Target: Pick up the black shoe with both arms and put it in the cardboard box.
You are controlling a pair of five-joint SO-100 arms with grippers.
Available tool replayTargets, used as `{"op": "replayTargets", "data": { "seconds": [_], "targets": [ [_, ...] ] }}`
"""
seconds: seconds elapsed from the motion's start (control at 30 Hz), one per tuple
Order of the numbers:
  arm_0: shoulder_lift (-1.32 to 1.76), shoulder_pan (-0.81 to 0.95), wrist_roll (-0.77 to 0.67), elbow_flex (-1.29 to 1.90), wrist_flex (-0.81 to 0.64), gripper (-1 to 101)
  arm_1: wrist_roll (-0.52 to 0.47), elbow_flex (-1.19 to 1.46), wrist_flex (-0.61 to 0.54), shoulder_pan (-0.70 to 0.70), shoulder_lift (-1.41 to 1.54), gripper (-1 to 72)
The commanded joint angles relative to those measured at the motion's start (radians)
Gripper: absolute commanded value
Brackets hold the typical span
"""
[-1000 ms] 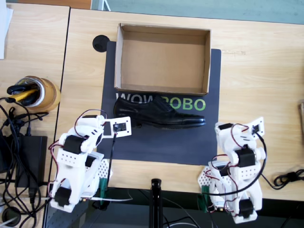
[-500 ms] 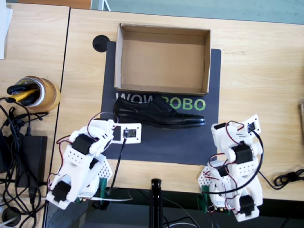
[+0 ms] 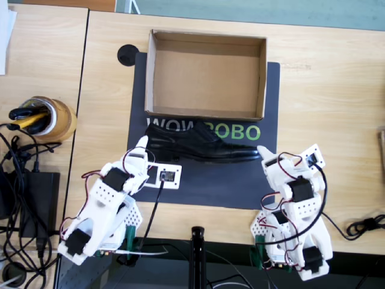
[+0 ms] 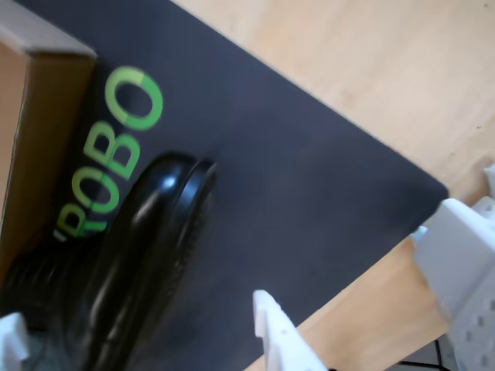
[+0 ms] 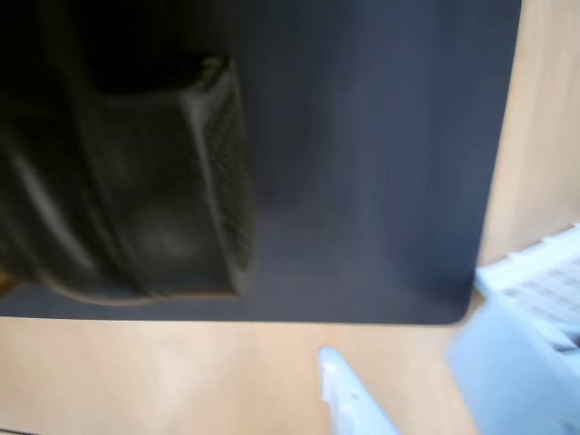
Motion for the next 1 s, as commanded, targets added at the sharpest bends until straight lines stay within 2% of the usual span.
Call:
{"op": "replayTargets", "data": {
  "seconds": [0.0, 0.47, 0.7, 0.97],
  "targets": [
    [-0.021, 0.006, 0.005, 0.020, -0.017, 62, -0.011, 0.020, 0.006, -0.015, -0.014, 49.4],
    [-0.224, 0.051, 0.018, 0.040, -0.196, 62, -0.014, 0.104, -0.175, -0.037, -0.170, 47.6],
    [-0.387, 0.031, 0.026, 0.054, -0.354, 62, -0.014, 0.146, -0.285, -0.028, -0.249, 45.3],
    [-0.488, -0.041, 0.037, 0.055, -0.483, 62, -0.014, 0.166, -0.405, 0.008, -0.377, 38.5]
  ]
}}
